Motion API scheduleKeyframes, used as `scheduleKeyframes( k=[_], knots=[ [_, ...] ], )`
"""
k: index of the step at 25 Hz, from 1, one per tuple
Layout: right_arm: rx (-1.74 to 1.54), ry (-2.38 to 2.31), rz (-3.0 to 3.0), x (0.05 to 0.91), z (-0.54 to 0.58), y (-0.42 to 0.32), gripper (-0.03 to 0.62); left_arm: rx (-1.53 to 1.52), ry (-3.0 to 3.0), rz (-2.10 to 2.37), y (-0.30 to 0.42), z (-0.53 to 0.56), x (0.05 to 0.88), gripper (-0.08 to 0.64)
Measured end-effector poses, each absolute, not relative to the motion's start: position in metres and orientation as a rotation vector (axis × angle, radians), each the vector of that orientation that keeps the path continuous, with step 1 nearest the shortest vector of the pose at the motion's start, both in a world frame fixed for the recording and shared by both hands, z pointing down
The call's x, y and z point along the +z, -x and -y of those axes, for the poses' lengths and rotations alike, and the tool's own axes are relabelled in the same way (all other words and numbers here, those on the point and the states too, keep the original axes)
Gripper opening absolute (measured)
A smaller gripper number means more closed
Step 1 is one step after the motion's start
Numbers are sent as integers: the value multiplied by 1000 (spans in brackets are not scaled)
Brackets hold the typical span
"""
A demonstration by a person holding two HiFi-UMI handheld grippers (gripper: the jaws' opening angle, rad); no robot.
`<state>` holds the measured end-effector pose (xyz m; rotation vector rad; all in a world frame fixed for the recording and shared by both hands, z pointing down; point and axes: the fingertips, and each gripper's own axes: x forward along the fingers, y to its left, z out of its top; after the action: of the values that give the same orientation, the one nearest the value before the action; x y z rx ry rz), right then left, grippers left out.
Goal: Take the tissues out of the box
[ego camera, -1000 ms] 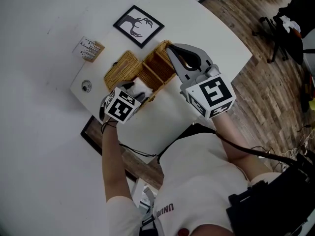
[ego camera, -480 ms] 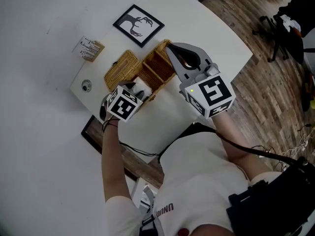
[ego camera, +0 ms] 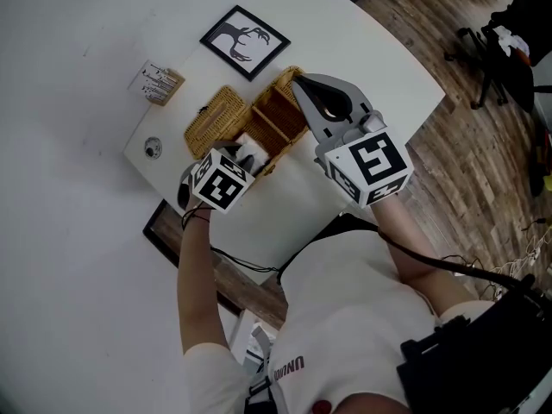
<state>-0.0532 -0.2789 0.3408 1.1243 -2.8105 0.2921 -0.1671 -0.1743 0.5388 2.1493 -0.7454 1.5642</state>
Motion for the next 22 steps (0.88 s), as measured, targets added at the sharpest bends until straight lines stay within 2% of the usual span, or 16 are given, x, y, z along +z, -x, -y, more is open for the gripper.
scheduleKeyframes(
  k=[10, 22],
  knots=[
    [297, -1125, 2805, 341, 279, 51, 20, 1515, -2174, 804, 171, 178, 532, 35],
    [289, -1140, 2809, 339, 279, 47, 20, 1543, -2162, 847, 172, 177, 527, 21]
  ],
)
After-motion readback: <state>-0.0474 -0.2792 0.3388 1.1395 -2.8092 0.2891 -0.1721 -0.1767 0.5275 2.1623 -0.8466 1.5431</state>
